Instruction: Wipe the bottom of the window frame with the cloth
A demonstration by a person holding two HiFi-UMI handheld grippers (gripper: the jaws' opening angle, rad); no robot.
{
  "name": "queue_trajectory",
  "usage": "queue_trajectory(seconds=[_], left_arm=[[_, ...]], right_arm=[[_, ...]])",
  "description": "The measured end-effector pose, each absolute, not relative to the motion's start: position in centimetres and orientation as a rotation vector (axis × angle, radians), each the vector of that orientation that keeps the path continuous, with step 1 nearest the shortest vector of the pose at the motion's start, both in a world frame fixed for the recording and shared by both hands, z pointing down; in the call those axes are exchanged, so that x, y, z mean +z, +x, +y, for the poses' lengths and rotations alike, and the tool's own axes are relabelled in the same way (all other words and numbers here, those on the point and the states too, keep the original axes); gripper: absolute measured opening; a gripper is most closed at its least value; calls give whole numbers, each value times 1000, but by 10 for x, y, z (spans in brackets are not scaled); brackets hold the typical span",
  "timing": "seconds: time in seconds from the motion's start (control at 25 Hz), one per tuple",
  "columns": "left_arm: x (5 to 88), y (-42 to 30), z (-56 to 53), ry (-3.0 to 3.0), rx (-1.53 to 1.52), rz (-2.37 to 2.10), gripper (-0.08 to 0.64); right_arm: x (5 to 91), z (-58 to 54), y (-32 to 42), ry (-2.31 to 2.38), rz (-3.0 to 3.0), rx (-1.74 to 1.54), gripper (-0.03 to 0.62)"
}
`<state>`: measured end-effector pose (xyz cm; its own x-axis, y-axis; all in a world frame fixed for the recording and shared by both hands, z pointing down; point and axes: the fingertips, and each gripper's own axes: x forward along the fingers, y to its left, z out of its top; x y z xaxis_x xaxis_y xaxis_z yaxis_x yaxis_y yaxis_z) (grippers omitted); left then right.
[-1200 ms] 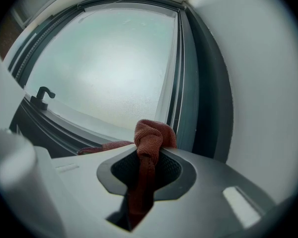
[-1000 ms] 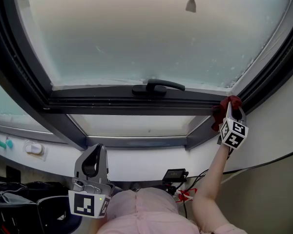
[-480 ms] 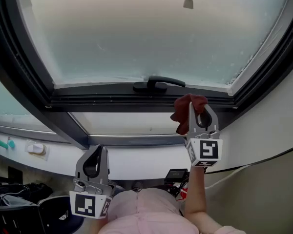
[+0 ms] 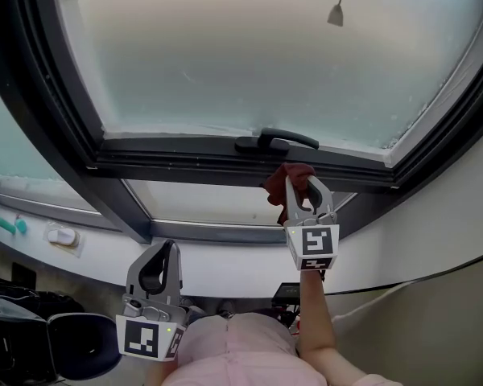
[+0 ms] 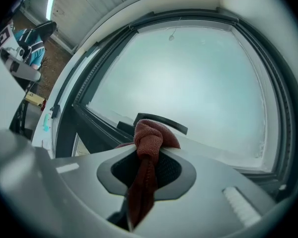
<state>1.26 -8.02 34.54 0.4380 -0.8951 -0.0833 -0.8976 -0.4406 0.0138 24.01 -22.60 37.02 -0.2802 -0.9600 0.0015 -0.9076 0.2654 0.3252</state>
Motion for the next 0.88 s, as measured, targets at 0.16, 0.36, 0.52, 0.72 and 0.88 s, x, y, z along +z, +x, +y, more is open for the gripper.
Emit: queue_trajectory(seconds=[0.16, 0.36, 0.52, 0.72, 0.88], left_arm=[[345, 17, -80, -2642, 123, 1630, -6], [346, 22, -81, -2647, 121, 1620, -8], [346, 25, -81, -2648, 121, 1617, -6], [347, 26, -81, -2644, 121, 1627, -6], [347, 25, -82, -2639, 121, 1638, -6]], right_arm=[[371, -226, 239, 1731, -2345, -406, 69], [372, -226, 239, 1717, -2347, -416, 69], [373, -226, 239, 1701, -2340, -435, 69], [372, -226, 239, 1684, -2346, -440, 71], [372, -226, 240, 1679, -2349, -440, 71]])
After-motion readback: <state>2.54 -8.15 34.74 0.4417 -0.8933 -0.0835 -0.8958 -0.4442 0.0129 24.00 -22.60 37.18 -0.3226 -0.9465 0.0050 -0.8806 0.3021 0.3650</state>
